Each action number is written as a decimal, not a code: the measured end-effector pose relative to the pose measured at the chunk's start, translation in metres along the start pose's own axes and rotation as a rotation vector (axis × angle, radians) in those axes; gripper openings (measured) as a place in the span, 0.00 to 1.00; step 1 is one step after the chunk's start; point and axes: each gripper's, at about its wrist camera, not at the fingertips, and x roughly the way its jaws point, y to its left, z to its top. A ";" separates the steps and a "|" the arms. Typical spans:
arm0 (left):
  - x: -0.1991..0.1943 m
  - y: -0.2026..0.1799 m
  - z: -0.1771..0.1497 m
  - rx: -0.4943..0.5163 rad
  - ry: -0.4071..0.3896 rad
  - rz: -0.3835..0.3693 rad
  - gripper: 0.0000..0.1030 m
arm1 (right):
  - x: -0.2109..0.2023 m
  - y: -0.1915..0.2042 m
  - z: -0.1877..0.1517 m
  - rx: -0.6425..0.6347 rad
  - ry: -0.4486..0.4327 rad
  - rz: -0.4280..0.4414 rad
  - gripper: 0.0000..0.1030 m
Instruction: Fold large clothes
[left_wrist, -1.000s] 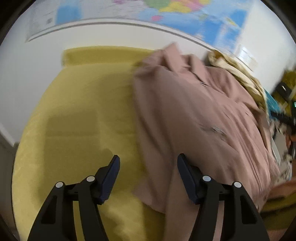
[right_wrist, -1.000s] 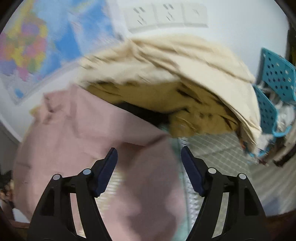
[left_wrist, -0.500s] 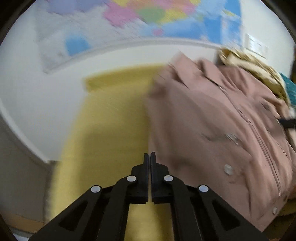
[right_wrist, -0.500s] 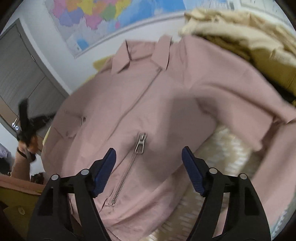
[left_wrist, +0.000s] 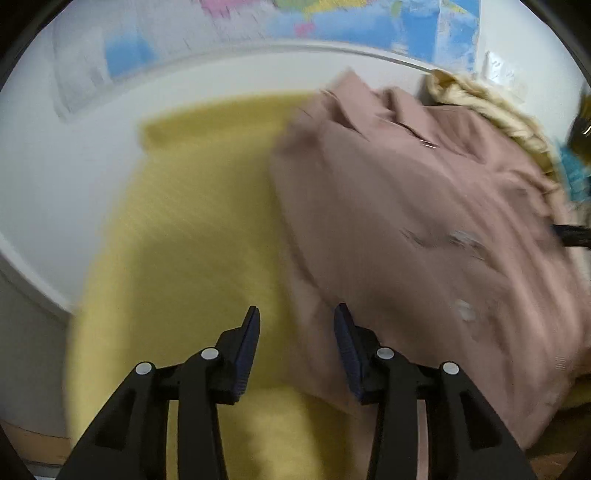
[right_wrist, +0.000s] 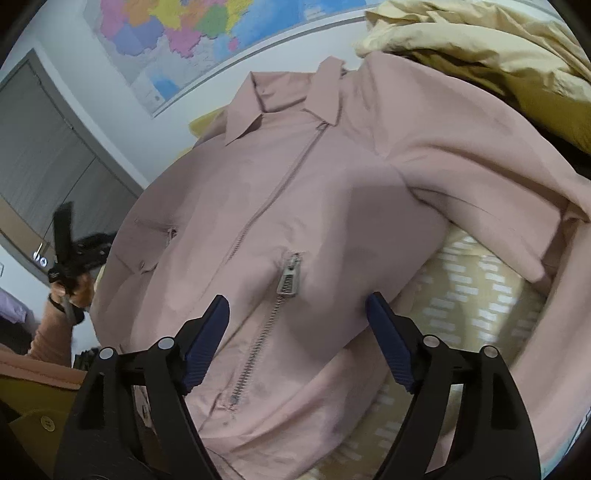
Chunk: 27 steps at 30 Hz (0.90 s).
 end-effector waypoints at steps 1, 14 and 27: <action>0.000 0.001 -0.004 -0.014 -0.005 -0.043 0.40 | 0.001 0.007 0.002 -0.020 0.001 0.016 0.77; -0.036 -0.023 0.000 -0.010 -0.117 0.135 0.01 | 0.080 0.187 0.002 -0.472 0.143 0.336 0.81; -0.055 0.007 0.043 0.100 -0.167 1.017 0.00 | 0.111 0.217 -0.017 -0.545 0.204 0.316 0.84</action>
